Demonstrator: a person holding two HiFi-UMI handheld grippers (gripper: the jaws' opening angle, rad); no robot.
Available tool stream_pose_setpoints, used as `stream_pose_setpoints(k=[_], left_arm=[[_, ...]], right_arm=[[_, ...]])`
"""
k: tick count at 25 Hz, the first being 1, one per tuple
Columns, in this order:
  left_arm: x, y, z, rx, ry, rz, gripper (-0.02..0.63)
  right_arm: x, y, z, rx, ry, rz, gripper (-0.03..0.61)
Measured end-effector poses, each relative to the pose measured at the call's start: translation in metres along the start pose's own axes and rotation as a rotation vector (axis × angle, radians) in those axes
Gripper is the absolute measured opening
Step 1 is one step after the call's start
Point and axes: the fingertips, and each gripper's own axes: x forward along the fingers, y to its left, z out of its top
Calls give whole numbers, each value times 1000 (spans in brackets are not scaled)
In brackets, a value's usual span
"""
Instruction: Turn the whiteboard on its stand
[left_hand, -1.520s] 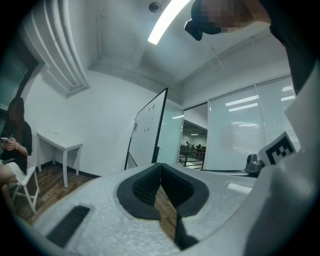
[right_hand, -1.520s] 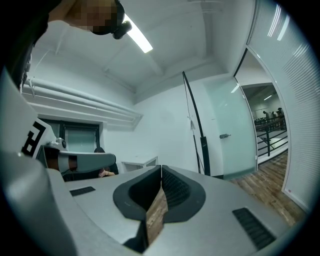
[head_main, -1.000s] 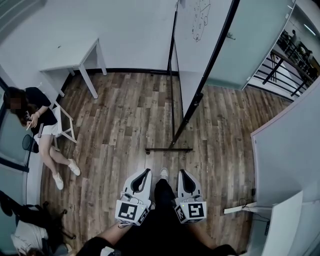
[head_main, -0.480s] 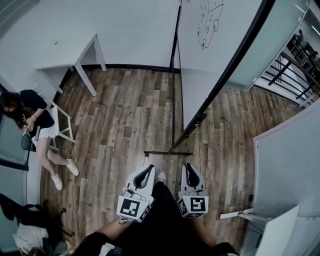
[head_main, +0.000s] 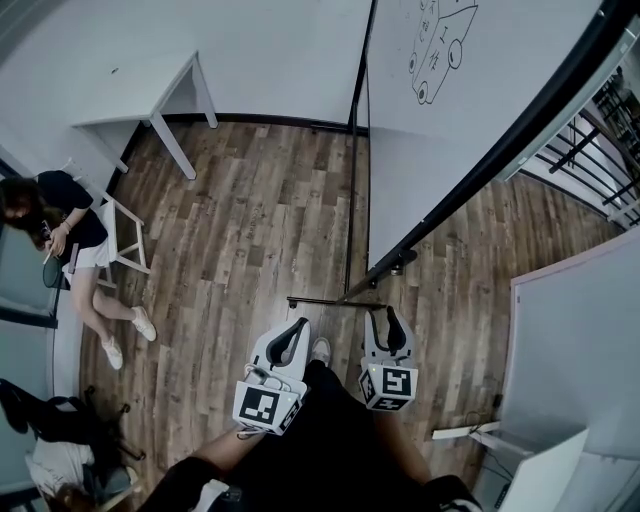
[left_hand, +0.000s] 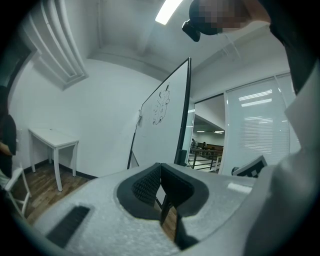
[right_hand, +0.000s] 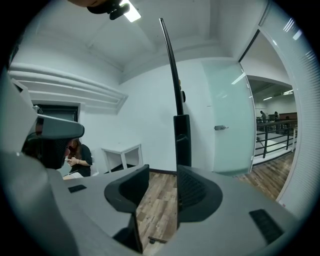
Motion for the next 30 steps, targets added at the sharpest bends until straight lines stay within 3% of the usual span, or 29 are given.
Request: stream_pose_setpoints(k=[7,17,30], left_arm=[[25,11,9,3,-11,22,17],[50,19,14,-6,-11,44,17],[62,36,18,-16,-21,96,17]], right_arm=[[41,-19,-7,-21,52,-6,197],[88,-42,-23,-36,119,-28,229],[133,-55,-23,-62,126,-32,241]])
